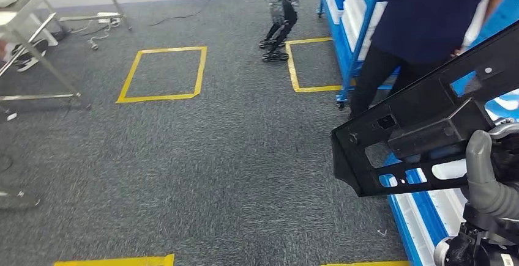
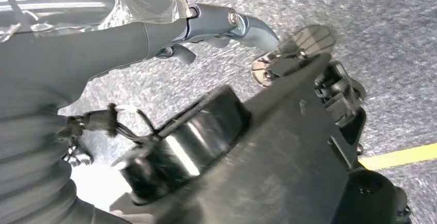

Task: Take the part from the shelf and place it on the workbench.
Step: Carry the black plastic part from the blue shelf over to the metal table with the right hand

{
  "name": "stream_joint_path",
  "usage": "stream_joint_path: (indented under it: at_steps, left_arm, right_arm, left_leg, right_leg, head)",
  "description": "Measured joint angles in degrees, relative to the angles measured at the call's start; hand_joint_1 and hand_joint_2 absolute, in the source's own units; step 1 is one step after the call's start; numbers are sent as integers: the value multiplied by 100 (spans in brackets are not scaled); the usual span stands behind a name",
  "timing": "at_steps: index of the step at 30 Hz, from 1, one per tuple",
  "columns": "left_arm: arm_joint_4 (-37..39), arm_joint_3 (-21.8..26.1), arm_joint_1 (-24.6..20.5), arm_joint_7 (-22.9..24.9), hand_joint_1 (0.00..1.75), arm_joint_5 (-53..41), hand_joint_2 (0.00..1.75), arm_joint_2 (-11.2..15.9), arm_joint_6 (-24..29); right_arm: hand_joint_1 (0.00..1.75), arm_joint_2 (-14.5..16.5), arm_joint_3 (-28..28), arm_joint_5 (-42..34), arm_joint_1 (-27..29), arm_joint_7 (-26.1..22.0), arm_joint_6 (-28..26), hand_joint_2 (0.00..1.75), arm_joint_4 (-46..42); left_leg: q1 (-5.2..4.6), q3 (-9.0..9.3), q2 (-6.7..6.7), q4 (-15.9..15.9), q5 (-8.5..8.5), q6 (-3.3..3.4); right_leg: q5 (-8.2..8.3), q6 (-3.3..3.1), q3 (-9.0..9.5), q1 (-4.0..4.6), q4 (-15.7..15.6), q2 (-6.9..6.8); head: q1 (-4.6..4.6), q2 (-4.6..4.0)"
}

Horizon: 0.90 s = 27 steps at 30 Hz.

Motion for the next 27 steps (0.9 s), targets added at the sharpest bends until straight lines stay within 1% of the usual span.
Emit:
stream_joint_path:
  at_steps: [1,2,3,4,5,6,7,8,9,10,11,12,13,14,15,16,17,18,19,20,21,22,23,24,25,26,27]
  left_arm:
    - [1,-1,-1,15,0,12,175,1,18]
    - [1,-1,-6,49,0,21,175,-2,46]
    - [2,-2,-18,104,0,30,175,-1,86]
    - [2,-2,-24,180,0,35,175,-3,134]
    - [2,-2,-22,273,0,36,175,-5,192]
    - [2,-3,-15,401,0,33,175,-5,271]
    - [2,-4,-8,598,0,24,175,-4,379]
    - [3,-5,-5,847,0,19,175,7,503]
    - [3,-5,-24,1148,0,14,175,25,623]
    - [4,-7,-56,1454,0,12,175,46,720]
    - [4,-7,-93,1727,0,17,175,66,777]
    - [4,-7,-130,1952,0,22,175,78,800]
    - [4,-7,-151,2127,0,32,175,88,810]
    - [2,-7,-165,2268,0,42,175,95,812]
    - [1,-6,-176,2383,0,53,175,108,810]
    - [-1,-6,-193,2485,0,62,175,121,807]
    - [-3,-7,-214,2575,0,70,175,130,799]
    - [-5,-7,-238,2649,0,83,175,138,785]
    - [-7,-6,-262,2699,0,96,175,140,771]
    - [-8,-6,-278,2734,0,107,175,140,759]
    - [-9,-6,-279,2753,0,114,175,140,753]
    - [-9,-7,-262,2761,0,115,175,139,763]
    - [-9,-9,-235,2763,0,114,175,139,784]
    - [-9,-11,-201,2763,0,111,175,145,811]
    - [-8,-15,-170,2763,0,108,175,154,837]
    - [-8,-19,-148,2761,0,106,175,167,854]
    - [-7,-21,-136,2757,0,104,175,188,863]
  right_arm:
    - [175,-2,-8,-2,-1,-6,2,175,3]
    - [175,-4,-18,-2,2,-12,5,175,6]
    - [175,-6,-25,-2,5,-16,10,175,7]
    - [175,-6,-31,-4,11,-15,14,175,8]
    - [175,-6,-33,-4,15,-12,17,175,9]
    - [175,-6,-33,-4,14,-8,20,175,10]
    - [175,-7,-33,-4,6,-4,23,175,11]
    - [175,-6,-33,-4,-1,-1,28,175,12]
    - [175,-5,-33,-5,-17,2,36,175,14]
    - [175,-4,-33,-5,-30,6,46,175,18]
    - [175,-3,-32,-8,-43,11,57,175,26]
    - [175,0,-31,-10,-64,15,70,175,36]
    - [175,3,-30,-11,-84,19,80,175,45]
    - [175,5,-29,-13,-111,21,87,175,53]
    - [175,7,-28,-12,-135,21,91,175,56]
    - [175,7,-28,-10,-153,22,92,175,57]
    - [175,4,-29,-9,-166,28,91,175,57]
    - [175,3,-30,-8,-174,37,90,175,57]
    - [175,1,-30,-9,-181,48,87,175,57]
    - [175,-1,-31,-12,-186,62,85,175,57]
    - [175,-1,-31,-14,-192,75,82,175,57]
    - [175,-1,-31,-17,-204,86,81,175,57]
    - [175,-1,-31,-19,-219,93,81,175,57]
    - [175,-2,-31,-19,-233,98,81,175,57]
    - [175,-2,-32,-20,-242,102,81,175,57]
    - [175,-3,-32,-22,-243,105,80,175,59]
    - [175,-3,-33,-25,-241,110,80,175,63]
  left_leg:
    - [32,76,-82,-72,34,6]
    - [46,107,-160,-98,41,0]
    - [56,118,-244,-100,36,7]
    - [62,122,-335,-94,30,7]
    - [70,125,-429,-82,20,0]
    - [86,128,-525,-59,6,-18]
    - [113,133,-623,-18,-23,-50]
    - [133,122,-715,45,-66,-96]
    - [147,92,-801,130,-117,-144]
    - [151,56,-874,199,-159,-181]
    - [149,13,-936,245,-187,-204]
    - [148,-17,-993,265,-197,-212]
    - [153,-29,-1032,265,-204,-219]
    - [150,-46,-973,312,-235,-234]
    - [144,-87,-833,454,-312,-257]
    - [139,-171,-654,713,-440,-282]
    - [126,-298,-468,1085,-613,-299]
    - [116,-443,-370,1515,-806,-302]
    - [98,-550,-337,1888,-957,-287]
    - [72,-581,-331,2100,-1034,-258]
    - [43,-512,-327,2085,-1004,-218]
    - [14,-351,-299,1829,-855,-171]
    - [-15,-153,-215,1417,-648,-119]
    - [-61,20,-44,1020,-482,-73]
    - [-107,135,114,702,-359,-31]
    - [-150,185,245,502,-314,-2]
    - [-192,201,307,399,-331,26]
  right_leg:
    - [-136,4,-91,6,242,181]
    - [-302,1,-261,6,602,368]
    - [-475,3,-488,9,1017,477]
    - [-580,13,-698,8,1360,517]
    - [-576,28,-830,3,1526,525]
    - [-451,47,-845,-5,1461,531]
    - [-222,77,-733,-24,1156,558]
    - [12,125,-556,-64,734,663]
    - [183,153,-393,-94,365,775]
    - [276,157,-284,-118,118,857]
    - [282,141,-248,-128,27,901]
    - [263,96,-250,-114,39,846]
    - [254,60,-247,-116,50,763]
    - [242,31,-231,-112,54,697]
    - [229,4,-209,-104,57,628]
    - [216,-23,-184,-94,55,566]
    - [200,-45,-157,-70,53,508]
    - [182,-60,-133,-51,53,440]
    - [160,-73,-109,-33,53,371]
    - [138,-79,-84,-15,53,301]
    - [116,-83,-57,3,53,233]
    - [97,-86,-28,21,52,168]
    - [85,-86,-5,37,43,109]
    - [85,-85,12,50,19,49]
    - [102,-73,13,58,-16,-9]
    - [121,-61,2,62,-49,-73]
    - [141,-49,-11,66,-80,-150]
  head:
    - [1,0]
    - [2,0]
    - [-1,0]
    - [-1,0]
    - [-1,1]
    - [-1,1]
    - [-1,1]
    - [-1,1]
    - [0,1]
    - [0,1]
    - [0,1]
    - [-1,1]
    - [-2,1]
    - [-4,0]
    - [-6,0]
    - [-7,0]
    - [-7,0]
    - [-6,1]
    - [-6,0]
    - [-6,0]
    - [-6,0]
    - [-7,0]
    - [-7,1]
    - [-7,0]
    - [-8,-1]
    - [-9,-1]
    - [-9,-1]
